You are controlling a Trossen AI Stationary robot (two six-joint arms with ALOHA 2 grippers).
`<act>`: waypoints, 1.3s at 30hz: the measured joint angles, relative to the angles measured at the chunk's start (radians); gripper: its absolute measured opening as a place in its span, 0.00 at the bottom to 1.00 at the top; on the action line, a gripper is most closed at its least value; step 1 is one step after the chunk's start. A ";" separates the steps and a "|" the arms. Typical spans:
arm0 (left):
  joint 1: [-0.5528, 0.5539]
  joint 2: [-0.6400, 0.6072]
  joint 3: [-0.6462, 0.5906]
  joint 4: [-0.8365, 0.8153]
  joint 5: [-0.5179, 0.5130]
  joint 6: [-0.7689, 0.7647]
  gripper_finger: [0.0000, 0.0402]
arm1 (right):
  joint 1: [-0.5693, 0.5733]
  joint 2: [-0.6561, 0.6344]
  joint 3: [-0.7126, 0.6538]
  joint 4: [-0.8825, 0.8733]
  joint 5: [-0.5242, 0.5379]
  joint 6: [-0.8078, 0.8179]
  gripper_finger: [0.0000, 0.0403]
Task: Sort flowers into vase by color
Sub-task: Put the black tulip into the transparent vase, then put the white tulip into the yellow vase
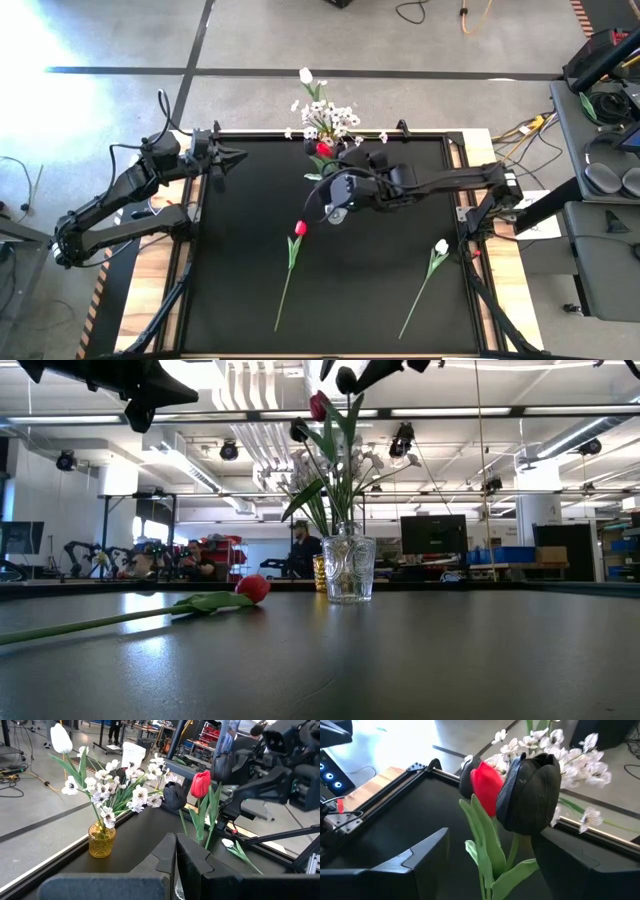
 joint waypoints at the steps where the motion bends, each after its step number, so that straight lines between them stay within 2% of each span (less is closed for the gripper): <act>1: 0.000 0.000 0.000 0.000 0.000 0.000 0.00 | 0.000 0.000 0.016 -0.022 -0.002 0.000 0.68; 5: 0.000 0.000 0.000 -0.001 0.000 0.010 0.00 | -0.002 0.000 0.052 -0.091 0.005 0.000 0.68; 9: 0.000 0.000 0.000 -0.001 0.000 0.018 0.00 | -0.013 0.000 0.029 -0.094 -0.007 0.026 0.68; 15: 0.000 0.000 0.000 -0.001 0.000 0.019 0.00 | -0.046 0.001 -0.038 -0.098 -0.177 0.177 0.72; 20: 0.000 0.000 0.000 -0.001 0.000 0.019 0.00 | -0.048 0.001 -0.036 -0.100 -0.219 0.187 0.76; 25: 0.000 0.000 0.000 -0.001 0.000 0.019 0.00 | -0.034 0.000 0.038 -0.141 -0.310 0.169 0.73; 28: 0.000 0.000 0.000 -0.003 0.000 0.019 0.00 | -0.008 0.000 0.087 -0.249 -0.376 0.211 0.66; 31: 0.000 0.000 0.000 -0.014 0.001 0.019 0.00 | 0.035 -0.001 0.112 -0.379 -0.451 0.305 0.54; 38: 0.000 0.002 0.000 -0.020 0.002 0.019 0.00 | 0.178 -0.002 0.045 -0.581 -0.629 0.570 0.09; 39: 0.000 0.004 0.000 -0.020 0.004 0.019 0.00 | 0.199 -0.006 0.021 -0.589 -0.645 0.609 0.06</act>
